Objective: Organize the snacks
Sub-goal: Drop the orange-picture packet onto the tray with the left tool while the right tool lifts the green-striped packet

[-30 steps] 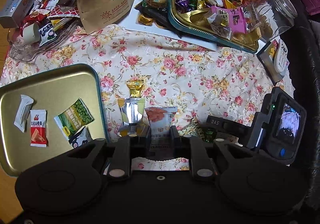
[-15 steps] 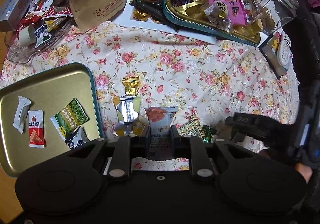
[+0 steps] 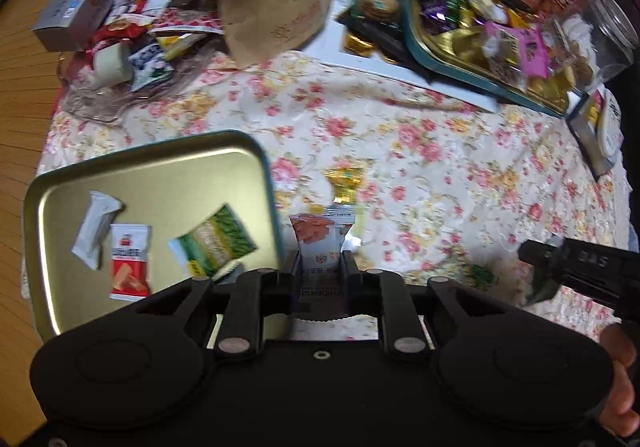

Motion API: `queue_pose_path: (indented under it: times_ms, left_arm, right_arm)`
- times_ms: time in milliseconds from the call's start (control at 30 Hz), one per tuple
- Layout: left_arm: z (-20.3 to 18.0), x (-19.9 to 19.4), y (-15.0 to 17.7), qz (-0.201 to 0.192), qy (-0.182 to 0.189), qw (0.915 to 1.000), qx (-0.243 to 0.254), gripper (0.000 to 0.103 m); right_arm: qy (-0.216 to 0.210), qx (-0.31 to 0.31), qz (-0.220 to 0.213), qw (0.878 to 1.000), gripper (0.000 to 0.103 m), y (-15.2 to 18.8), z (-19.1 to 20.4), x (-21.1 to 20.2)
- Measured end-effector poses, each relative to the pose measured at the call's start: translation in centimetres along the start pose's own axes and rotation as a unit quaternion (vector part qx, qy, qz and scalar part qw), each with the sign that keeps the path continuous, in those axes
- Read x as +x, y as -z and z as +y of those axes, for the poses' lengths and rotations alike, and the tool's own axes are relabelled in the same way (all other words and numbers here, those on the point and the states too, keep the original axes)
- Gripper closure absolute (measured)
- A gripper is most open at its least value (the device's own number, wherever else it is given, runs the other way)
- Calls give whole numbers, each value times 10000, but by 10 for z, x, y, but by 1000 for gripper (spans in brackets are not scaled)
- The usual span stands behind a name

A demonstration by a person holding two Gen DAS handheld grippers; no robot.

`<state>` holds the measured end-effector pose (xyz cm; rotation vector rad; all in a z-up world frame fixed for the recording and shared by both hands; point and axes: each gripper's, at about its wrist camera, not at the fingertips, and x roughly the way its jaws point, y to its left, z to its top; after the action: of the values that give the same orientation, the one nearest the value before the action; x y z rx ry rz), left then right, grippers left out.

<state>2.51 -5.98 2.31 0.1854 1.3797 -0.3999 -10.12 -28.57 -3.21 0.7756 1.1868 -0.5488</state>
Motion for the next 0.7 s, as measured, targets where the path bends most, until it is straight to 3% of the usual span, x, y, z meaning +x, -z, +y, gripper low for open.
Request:
queue_pose_path:
  times_ms: [333, 600, 700]
  left_arm:
    - [96, 6, -6, -76, -548, 9948, -857, 78]
    - [131, -3, -3, -310, -403, 9934, -1029, 75]
    - [135, -14, -2, -546, -655, 9905, -1076, 69]
  right_arm:
    - [-258, -550, -58, 9981, 68, 13, 42, -12]
    - [-384, -934, -47, 9949, 68, 22, 79, -14]
    - [-451, -1087, -27, 9931, 68, 28, 92, -15]
